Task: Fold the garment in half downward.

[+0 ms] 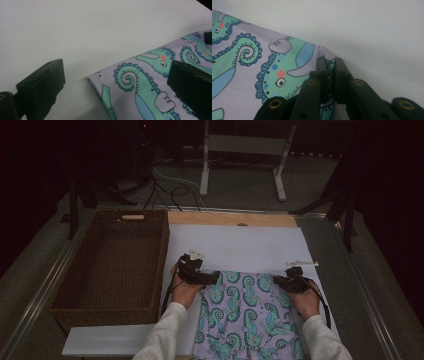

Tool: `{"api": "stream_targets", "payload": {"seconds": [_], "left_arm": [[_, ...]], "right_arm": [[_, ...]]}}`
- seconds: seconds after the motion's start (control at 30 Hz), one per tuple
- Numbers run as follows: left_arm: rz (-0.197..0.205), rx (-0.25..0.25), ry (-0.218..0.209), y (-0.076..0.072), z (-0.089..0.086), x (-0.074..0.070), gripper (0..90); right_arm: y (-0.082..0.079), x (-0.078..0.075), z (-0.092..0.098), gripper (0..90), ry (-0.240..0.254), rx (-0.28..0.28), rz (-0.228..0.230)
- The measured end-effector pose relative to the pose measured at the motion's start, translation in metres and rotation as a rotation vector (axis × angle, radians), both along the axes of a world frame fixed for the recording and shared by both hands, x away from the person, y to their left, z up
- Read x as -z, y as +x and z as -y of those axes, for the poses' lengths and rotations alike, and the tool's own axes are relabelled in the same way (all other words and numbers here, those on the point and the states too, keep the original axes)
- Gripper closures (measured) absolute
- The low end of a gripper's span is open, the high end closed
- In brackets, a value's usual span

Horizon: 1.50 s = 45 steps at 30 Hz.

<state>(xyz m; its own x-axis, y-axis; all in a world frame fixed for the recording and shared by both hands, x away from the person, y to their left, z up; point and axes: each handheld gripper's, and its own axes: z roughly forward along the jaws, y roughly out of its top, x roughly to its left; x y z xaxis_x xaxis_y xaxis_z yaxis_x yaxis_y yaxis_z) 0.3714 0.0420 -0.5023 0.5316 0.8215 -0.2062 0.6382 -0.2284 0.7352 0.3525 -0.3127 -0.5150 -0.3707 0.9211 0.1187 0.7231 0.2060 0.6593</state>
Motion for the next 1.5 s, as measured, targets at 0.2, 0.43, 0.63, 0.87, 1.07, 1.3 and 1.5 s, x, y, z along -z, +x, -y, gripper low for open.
{"api": "stream_targets", "payload": {"seconds": [0.2,0.43,0.63,0.87,1.07,1.3,1.5], "left_arm": [[-0.052,-0.022,0.021,0.009,0.002,0.009,13.9],[-0.086,-0.023,0.063,0.016,0.004,0.018,26.8],[-0.079,0.014,0.099,0.015,0.011,0.017,55.0],[-0.092,0.035,0.115,0.019,0.020,0.015,74.9],[-0.088,0.029,0.084,0.020,0.021,0.014,85.3],[-0.060,-0.012,0.075,0.022,0.016,0.008,86.7],[-0.045,-0.040,0.082,0.028,0.011,0.004,86.9]], "right_arm": [[0.002,-0.003,0.002,85.8,-0.013,0.001,0.018],[0.003,-0.004,0.003,85.9,-0.029,-0.008,0.027],[0.006,-0.007,0.007,85.9,-0.052,-0.010,0.032],[0.014,-0.011,0.006,85.9,-0.075,-0.041,0.047],[0.020,-0.015,0.005,85.9,-0.100,-0.047,0.067],[0.031,-0.017,0.004,85.8,-0.093,-0.028,0.078],[0.041,-0.013,-0.001,85.6,-0.066,-0.008,0.078]]}}
